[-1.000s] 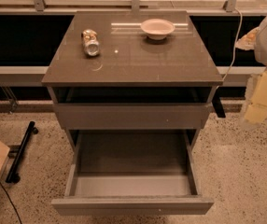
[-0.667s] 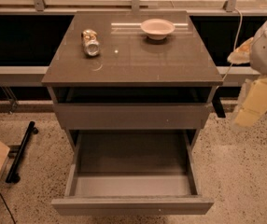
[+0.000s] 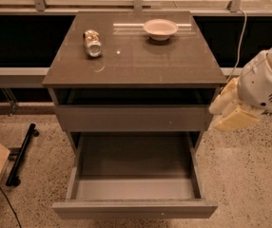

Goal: Close middle drawer

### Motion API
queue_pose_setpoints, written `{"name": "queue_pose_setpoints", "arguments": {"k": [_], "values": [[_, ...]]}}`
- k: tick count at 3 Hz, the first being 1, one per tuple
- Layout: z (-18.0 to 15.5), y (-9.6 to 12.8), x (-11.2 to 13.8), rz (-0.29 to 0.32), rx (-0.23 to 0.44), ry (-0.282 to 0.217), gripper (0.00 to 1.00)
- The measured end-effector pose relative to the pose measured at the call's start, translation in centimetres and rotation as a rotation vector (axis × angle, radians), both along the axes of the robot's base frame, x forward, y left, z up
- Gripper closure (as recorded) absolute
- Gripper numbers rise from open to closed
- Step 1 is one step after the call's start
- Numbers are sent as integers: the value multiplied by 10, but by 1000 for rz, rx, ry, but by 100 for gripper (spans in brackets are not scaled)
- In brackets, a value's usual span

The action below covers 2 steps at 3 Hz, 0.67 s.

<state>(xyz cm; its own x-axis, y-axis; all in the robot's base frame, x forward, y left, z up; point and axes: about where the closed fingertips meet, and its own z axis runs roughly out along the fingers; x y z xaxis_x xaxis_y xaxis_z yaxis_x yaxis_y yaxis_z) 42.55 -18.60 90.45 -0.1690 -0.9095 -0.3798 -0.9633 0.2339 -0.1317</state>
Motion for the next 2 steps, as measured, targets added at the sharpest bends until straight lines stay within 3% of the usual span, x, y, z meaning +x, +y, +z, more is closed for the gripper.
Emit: {"name": "queue_pose_setpoints", "arguments": {"k": [1, 2], "values": [[-33, 6, -5, 16, 65, 24, 84], [-33, 7, -6, 17, 65, 22, 100]]}}
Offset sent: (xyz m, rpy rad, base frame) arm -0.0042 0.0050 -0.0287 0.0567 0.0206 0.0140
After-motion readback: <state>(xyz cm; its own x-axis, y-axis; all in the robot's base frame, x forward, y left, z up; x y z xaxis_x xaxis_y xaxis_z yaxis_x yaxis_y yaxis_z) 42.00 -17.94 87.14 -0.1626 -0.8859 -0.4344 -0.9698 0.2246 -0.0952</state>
